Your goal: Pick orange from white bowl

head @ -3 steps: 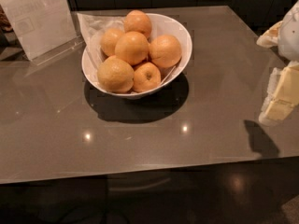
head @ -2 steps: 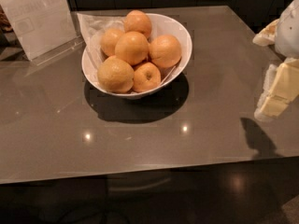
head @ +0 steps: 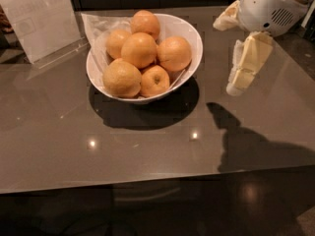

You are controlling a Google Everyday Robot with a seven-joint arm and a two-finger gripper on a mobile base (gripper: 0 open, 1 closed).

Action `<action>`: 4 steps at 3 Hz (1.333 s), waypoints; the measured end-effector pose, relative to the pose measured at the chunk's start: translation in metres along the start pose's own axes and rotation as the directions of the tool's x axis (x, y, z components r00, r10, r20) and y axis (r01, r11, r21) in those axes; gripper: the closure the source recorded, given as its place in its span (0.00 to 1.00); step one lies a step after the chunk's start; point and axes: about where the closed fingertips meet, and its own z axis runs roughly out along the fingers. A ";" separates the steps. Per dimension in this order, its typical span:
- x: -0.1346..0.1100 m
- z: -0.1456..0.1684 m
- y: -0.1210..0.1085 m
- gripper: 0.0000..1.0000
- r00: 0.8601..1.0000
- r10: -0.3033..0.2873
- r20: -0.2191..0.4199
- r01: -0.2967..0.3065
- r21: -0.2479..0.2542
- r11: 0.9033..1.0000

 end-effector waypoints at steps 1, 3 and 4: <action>-0.040 0.018 -0.023 0.00 0.992 -0.106 0.073 0.110 -0.048 0.993; -0.055 0.028 -0.034 0.00 0.983 -0.136 0.124 0.140 -0.025 0.990; -0.083 0.053 -0.044 0.00 0.961 -0.210 0.181 0.224 -0.062 0.973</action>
Offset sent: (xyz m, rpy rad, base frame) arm 0.0216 0.0352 0.0031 0.0392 0.0023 0.1108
